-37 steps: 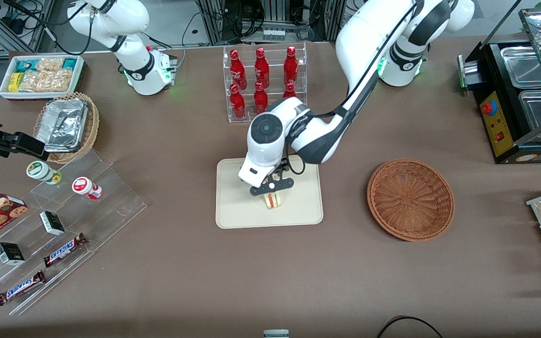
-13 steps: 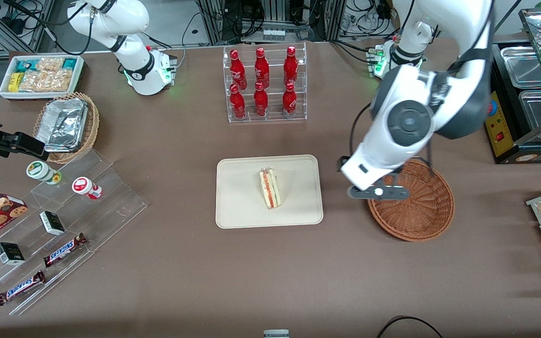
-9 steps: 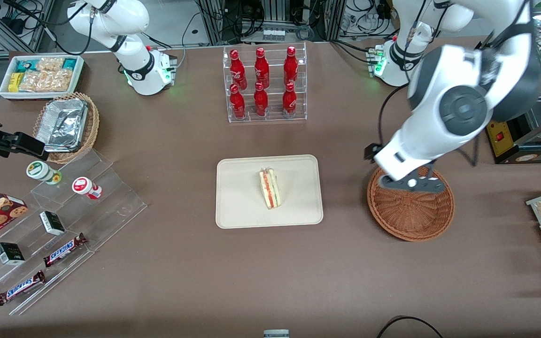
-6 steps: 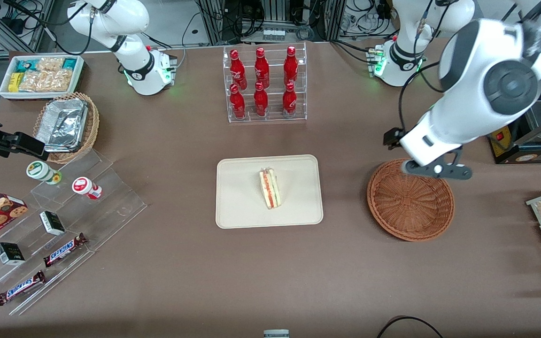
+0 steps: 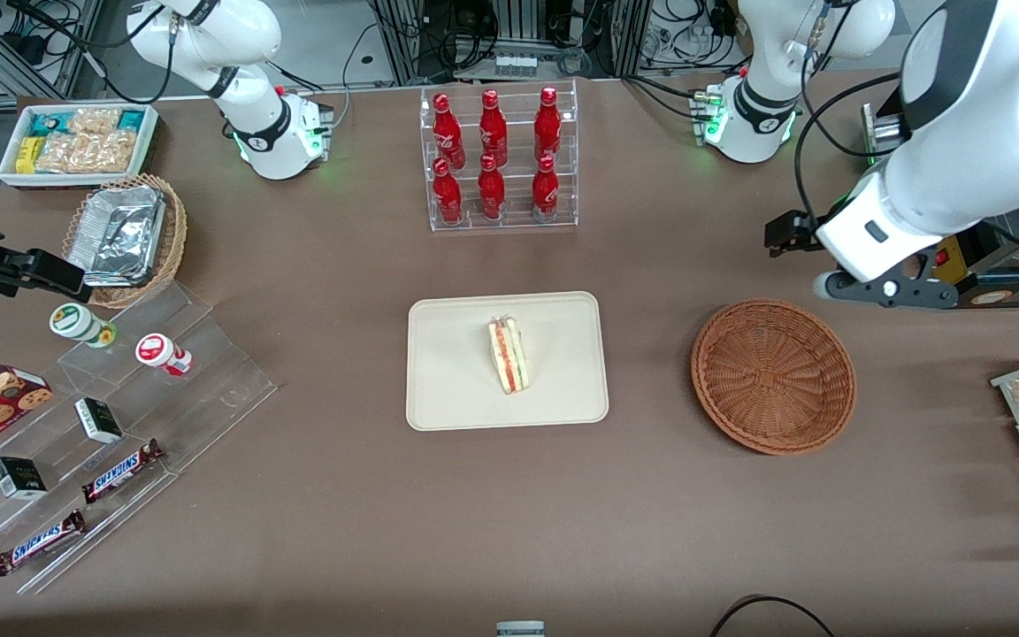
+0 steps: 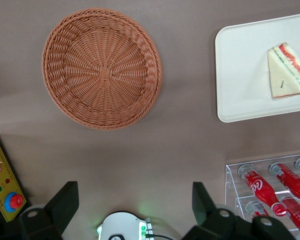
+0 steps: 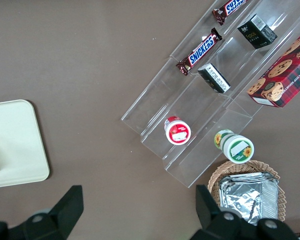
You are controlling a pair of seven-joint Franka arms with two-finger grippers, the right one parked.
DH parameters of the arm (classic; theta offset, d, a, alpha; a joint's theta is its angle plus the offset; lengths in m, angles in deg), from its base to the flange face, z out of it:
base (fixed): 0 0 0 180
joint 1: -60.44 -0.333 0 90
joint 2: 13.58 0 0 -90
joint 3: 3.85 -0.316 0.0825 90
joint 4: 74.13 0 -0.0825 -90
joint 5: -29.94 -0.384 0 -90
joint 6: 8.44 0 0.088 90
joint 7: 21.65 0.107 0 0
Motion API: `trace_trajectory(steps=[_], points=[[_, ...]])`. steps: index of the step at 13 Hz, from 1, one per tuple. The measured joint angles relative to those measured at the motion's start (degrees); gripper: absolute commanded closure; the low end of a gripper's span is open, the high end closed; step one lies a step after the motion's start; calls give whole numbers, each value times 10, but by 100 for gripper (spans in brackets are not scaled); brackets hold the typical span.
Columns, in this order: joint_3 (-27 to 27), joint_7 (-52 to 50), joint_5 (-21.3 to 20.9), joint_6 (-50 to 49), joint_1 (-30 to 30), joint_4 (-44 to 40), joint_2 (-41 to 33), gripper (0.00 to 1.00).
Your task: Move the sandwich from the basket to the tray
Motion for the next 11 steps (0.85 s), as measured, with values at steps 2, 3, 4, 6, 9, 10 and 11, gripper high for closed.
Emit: trace_trajectory(steps=[2,3,4,6,9,10,11], points=[[54,0,-4,-1,-53,0,-8,0],[104,0,-9,-1,-100,1,-11,0],[162,0,-16,-1,-155,1,-14,0],[255,0,-28,-2,-250,3,-17,0],[337,0,-32,-2,-346,19,-29,0],[355,0,-36,-2,-366,24,-35,0],[362,0,-48,-2,-374,31,-40,0]])
